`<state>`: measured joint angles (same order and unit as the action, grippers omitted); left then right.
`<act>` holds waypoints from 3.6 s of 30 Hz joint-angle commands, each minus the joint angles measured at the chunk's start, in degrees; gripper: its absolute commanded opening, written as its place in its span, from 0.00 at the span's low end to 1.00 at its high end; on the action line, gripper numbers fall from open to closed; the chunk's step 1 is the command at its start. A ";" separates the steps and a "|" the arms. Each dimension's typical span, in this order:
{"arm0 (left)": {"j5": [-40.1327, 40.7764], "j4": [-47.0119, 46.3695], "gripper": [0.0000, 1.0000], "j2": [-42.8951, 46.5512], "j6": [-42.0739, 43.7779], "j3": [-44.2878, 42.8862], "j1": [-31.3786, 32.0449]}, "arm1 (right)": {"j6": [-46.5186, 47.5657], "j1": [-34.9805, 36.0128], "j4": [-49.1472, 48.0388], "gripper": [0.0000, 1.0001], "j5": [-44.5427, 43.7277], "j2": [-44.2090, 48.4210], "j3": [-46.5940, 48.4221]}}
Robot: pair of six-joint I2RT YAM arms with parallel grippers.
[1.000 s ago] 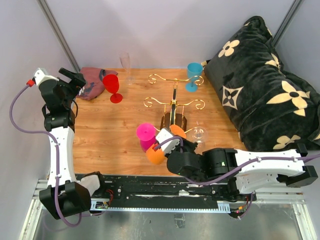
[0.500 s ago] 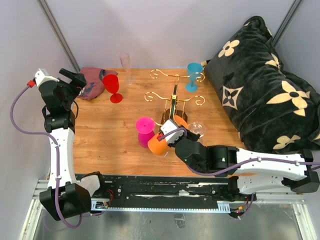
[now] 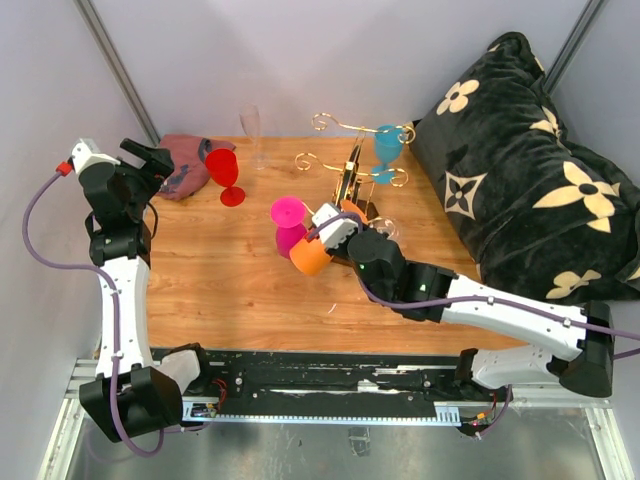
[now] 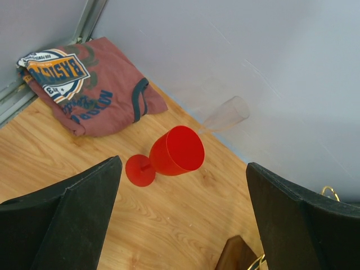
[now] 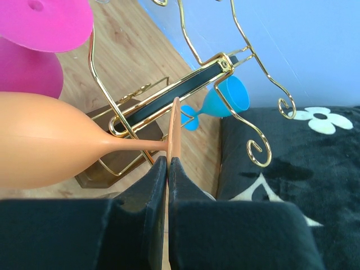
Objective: Take the wine glass off the wine glass rack
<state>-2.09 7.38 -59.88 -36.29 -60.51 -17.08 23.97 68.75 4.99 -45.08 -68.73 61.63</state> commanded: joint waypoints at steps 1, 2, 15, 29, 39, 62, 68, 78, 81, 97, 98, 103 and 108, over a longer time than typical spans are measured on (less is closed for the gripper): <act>-0.12 -1.69 0.98 1.42 0.52 0.44 -0.32 | 3.90 -4.79 -4.05 0.01 4.29 -3.29 0.81; -0.09 -1.69 0.98 1.36 0.60 0.44 -0.34 | 4.23 -5.53 -4.87 0.01 4.85 -3.95 1.21; -0.34 -1.81 0.99 1.72 0.89 0.70 -0.32 | 4.91 -10.55 -6.37 0.01 12.48 -14.61 10.84; -1.85 -2.84 0.99 2.57 0.53 1.78 -0.32 | 2.56 -1.59 0.71 0.01 9.75 -11.54 13.09; -1.44 -1.91 0.99 3.14 1.36 1.76 -0.32 | -17.08 2.77 14.61 0.01 18.44 -5.88 14.97; -3.51 -2.27 0.98 2.77 0.85 1.67 -0.23 | -76.43 -34.48 -21.62 0.01 84.37 19.49 -42.64; -3.57 -2.29 0.98 2.42 1.22 1.54 -0.23 | -83.21 -41.26 -38.61 0.01 94.34 9.71 -49.61; -3.98 -3.03 0.98 2.14 1.27 2.30 -0.23 | -75.72 -46.80 -45.67 0.01 102.22 -10.85 -47.78; -4.02 -3.03 0.98 2.01 1.44 2.29 -0.23 | -74.10 -47.02 -48.72 0.01 102.50 -16.53 -46.44; -4.52 -2.17 0.98 1.43 2.19 1.19 -0.23 | -66.38 -51.74 -51.33 0.03 105.42 -38.58 -38.90; -4.59 -2.21 0.98 1.39 2.11 1.23 -0.23 | -64.22 -51.90 -48.34 0.04 104.66 -38.57 -38.41; -5.24 -2.57 0.98 0.91 1.78 1.59 -0.23 | -58.10 -52.97 -39.05 0.11 101.29 -37.49 -37.09; -5.19 -2.67 0.98 0.90 1.84 1.64 -0.23 | -53.75 -53.70 -30.85 0.20 97.41 -35.34 -35.92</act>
<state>-6.37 6.13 -58.92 -34.94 -58.43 -17.08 -39.64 17.96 -36.10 62.24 -104.36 25.45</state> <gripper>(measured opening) 0.983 0.185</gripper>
